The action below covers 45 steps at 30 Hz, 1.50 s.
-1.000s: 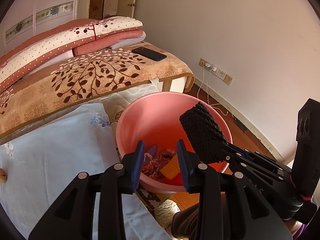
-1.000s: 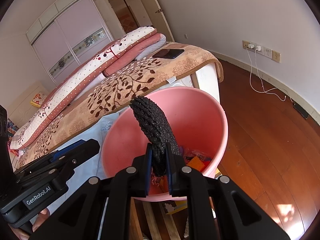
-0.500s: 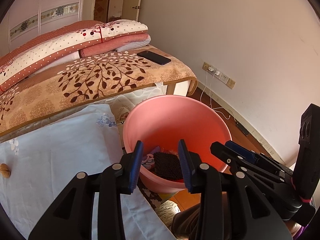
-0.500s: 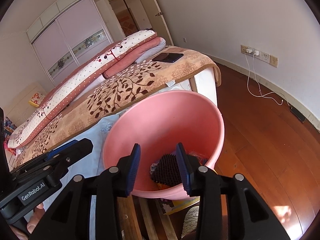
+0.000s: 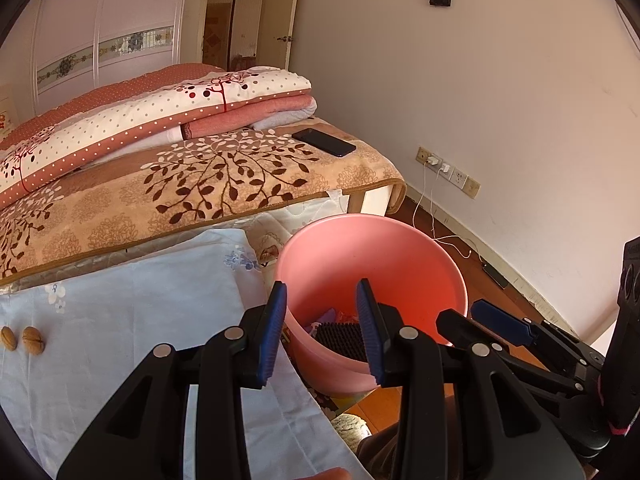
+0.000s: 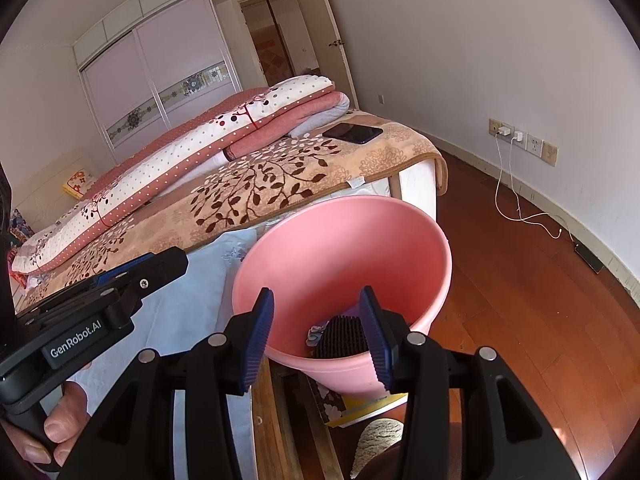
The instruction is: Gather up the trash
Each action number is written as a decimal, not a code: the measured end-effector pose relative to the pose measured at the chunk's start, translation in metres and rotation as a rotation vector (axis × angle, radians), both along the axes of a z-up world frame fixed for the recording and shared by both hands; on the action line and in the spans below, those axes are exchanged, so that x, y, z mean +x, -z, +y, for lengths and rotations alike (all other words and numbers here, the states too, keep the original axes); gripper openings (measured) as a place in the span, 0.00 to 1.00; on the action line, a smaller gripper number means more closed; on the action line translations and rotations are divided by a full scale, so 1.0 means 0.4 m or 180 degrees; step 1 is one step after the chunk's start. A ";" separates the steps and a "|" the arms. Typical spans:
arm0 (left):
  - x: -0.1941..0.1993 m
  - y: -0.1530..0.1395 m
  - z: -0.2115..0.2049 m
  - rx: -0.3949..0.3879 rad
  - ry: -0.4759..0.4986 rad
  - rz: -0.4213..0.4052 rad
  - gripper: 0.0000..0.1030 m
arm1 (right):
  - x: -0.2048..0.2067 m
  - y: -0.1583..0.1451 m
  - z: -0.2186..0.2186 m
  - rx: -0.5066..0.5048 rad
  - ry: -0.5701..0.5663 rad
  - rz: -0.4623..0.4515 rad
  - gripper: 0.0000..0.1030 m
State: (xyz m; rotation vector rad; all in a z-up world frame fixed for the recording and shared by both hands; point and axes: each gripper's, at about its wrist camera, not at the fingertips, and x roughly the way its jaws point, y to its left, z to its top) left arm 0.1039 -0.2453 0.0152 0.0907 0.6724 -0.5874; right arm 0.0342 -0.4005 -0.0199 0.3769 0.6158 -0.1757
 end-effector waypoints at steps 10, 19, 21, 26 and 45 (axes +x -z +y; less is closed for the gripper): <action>-0.025 -0.019 0.045 -0.0035 -0.0112 -0.0109 0.35 | -0.023 -0.034 0.063 -0.0241 -0.0052 -0.0084 0.53; -0.032 -0.028 0.078 -0.0077 -0.0206 -0.0162 0.35 | -0.032 -0.049 0.094 -0.0355 -0.0034 -0.0104 0.61; -0.033 -0.029 0.084 -0.0076 -0.0227 -0.0173 0.35 | -0.035 -0.054 0.098 -0.0385 -0.0005 -0.0119 0.63; -0.034 -0.030 0.103 -0.0100 -0.0275 -0.0179 0.35 | -0.040 -0.067 0.112 -0.0438 0.0043 -0.0159 0.66; -0.037 -0.019 0.167 -0.0138 -0.0433 -0.0171 0.35 | -0.046 -0.087 0.150 -0.0577 0.0099 -0.0204 0.66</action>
